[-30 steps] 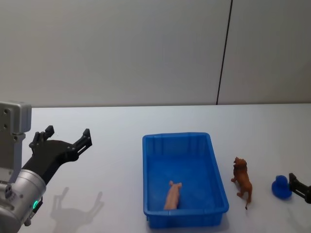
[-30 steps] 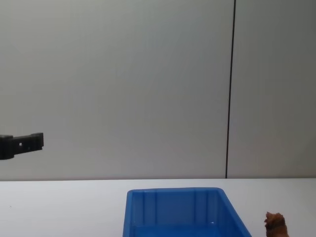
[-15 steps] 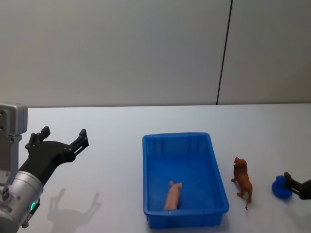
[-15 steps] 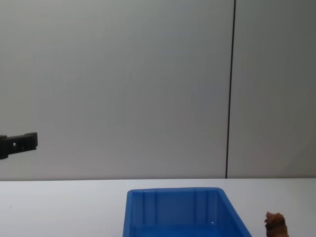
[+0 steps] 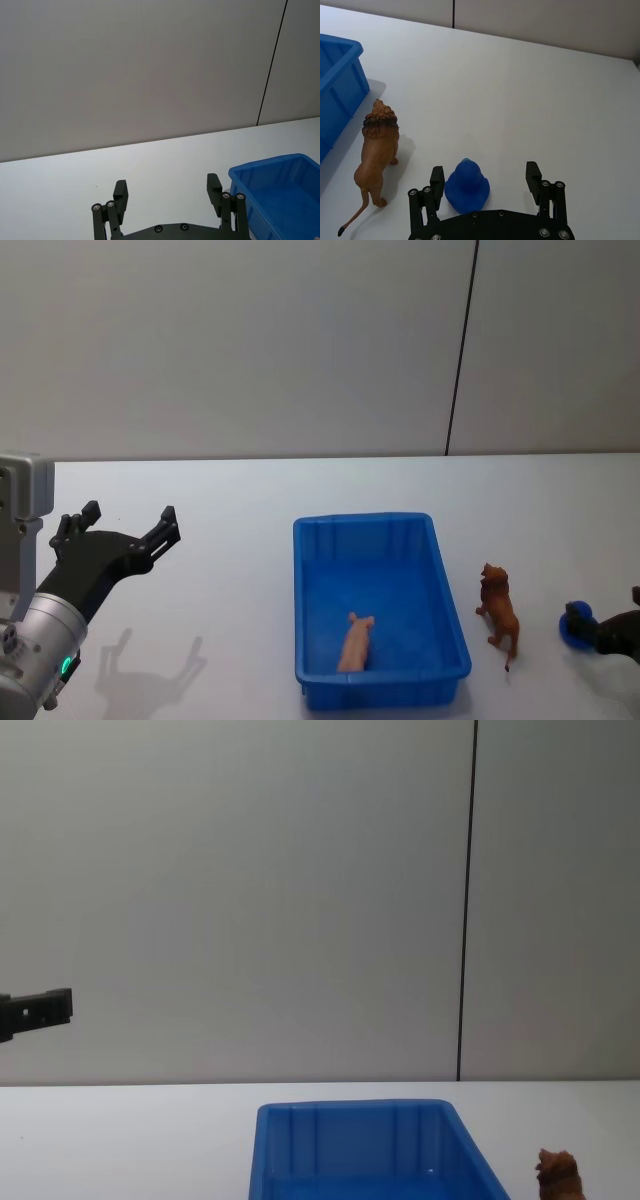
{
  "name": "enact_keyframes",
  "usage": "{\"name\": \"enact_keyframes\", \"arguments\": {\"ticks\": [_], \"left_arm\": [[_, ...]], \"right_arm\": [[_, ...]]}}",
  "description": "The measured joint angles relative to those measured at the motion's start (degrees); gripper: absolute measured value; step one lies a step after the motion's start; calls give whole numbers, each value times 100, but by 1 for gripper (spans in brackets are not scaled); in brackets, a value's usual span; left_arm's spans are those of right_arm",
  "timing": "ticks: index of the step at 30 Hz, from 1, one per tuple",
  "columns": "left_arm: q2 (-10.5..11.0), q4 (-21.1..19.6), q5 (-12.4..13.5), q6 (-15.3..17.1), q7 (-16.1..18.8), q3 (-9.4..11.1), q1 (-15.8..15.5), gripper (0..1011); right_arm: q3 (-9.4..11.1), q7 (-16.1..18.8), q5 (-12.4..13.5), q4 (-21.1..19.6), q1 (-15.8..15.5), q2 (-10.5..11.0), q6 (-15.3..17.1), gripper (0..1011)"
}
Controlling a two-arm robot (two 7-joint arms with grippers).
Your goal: Pick up the two dolls from the table and place them into the box.
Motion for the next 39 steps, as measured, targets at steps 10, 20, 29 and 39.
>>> {"name": "enact_keyframes", "arguments": {"ticks": [10, 20, 29, 39], "left_arm": [[5, -7, 0, -6, 10, -1, 5, 1001], [7, -8, 0, -6, 17, -1, 9, 1001], [7, -8, 1, -6, 17, -1, 10, 1001], [7, -8, 1, -6, 17, 0, 10, 1001]], "right_arm": [[-72, 152, -104, 372, 238, -154, 68, 1001], [-135, 218, -149, 660, 376, -289, 168, 1001], [-175, 233, -167, 787, 420, -357, 221, 1001], [-196, 246, -172, 856, 449, -398, 235, 785]]}}
